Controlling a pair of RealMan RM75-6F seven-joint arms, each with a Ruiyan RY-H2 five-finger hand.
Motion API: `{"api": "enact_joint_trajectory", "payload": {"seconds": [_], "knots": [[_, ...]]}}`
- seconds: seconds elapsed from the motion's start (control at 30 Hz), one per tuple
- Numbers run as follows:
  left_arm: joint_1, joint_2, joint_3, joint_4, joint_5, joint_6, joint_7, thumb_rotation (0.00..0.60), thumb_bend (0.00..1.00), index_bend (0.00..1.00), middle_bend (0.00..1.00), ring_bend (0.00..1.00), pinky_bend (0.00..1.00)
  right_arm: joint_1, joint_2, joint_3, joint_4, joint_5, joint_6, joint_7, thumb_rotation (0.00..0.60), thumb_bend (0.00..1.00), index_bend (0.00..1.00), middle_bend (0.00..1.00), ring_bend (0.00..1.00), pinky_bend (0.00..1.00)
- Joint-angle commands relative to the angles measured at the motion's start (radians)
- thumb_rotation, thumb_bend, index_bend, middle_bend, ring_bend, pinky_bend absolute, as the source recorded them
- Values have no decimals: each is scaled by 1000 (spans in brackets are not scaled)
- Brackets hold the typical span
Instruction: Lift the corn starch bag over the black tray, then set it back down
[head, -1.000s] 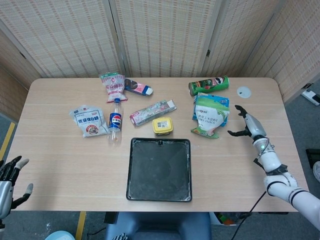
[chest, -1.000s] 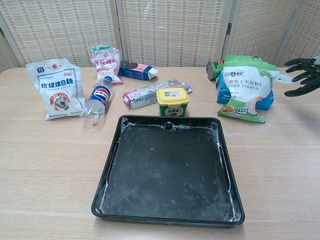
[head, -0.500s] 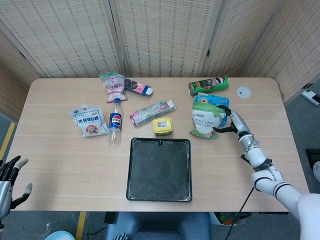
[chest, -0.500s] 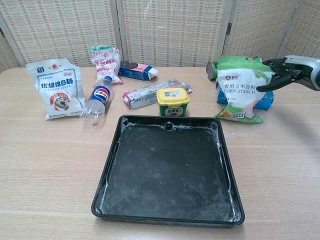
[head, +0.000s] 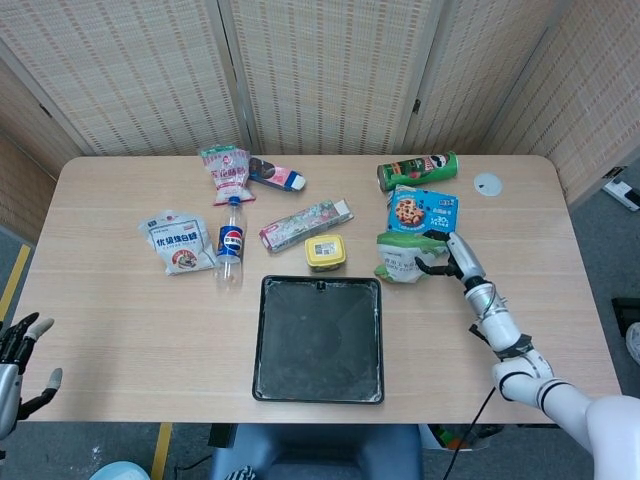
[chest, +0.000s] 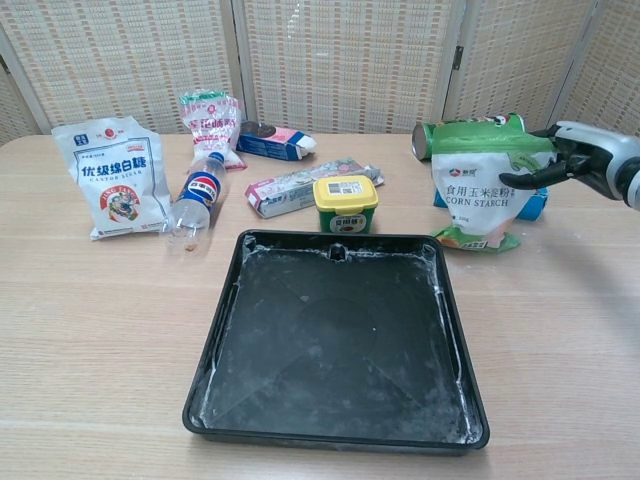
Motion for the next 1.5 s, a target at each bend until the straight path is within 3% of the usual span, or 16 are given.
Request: {"api": "enact_joint_trajectory", "payload": {"seconds": [0.03,0.37,0.63,0.77,0.87,0.97,1.1,1.3,1.37,1.5], "knots": [[-1,-2,0,2,1,-1,-1,600,438,192,128,160,22,-31,28,18,-92,50,16,-47,600,503,510,464,508,462],[0,-5,1,16,4,-2,-16,600,437,192,128,160,22,-103,124,58,-404,228,22,-234,600,602,531,483,539,497],[6,-9,3,31,-1,-2,-32,600,438,192,128,160,22,-178,175,53,-642,324,138,-411,600,602,512,450,490,448],[5,-13,4,38,-1,-5,-36,600,437,192,128,160,22,-232,201,27,-770,302,194,-425,600,601,351,343,389,339],[5,-13,4,42,-2,-8,-39,600,438,195,128,160,22,-264,224,2,-835,276,215,-428,600,602,125,207,262,191],[4,-15,3,46,-3,-9,-45,600,438,198,128,160,22,-298,255,-31,-888,233,218,-403,600,602,1,111,181,118],[2,-17,3,50,2,-10,-47,600,438,198,128,160,22,-324,294,-62,-909,125,240,-373,600,602,0,96,159,116],[5,-15,2,49,0,-5,-49,600,438,198,128,160,22,-326,362,-106,-831,-61,310,-481,600,597,0,103,164,113],[5,-15,3,47,3,-4,-46,600,438,198,128,160,22,-307,394,-104,-809,-68,287,-509,600,564,0,117,172,113],[6,-14,4,40,5,-3,-39,600,437,198,128,159,22,-254,447,-104,-758,-73,210,-571,600,361,0,140,184,114]]}}
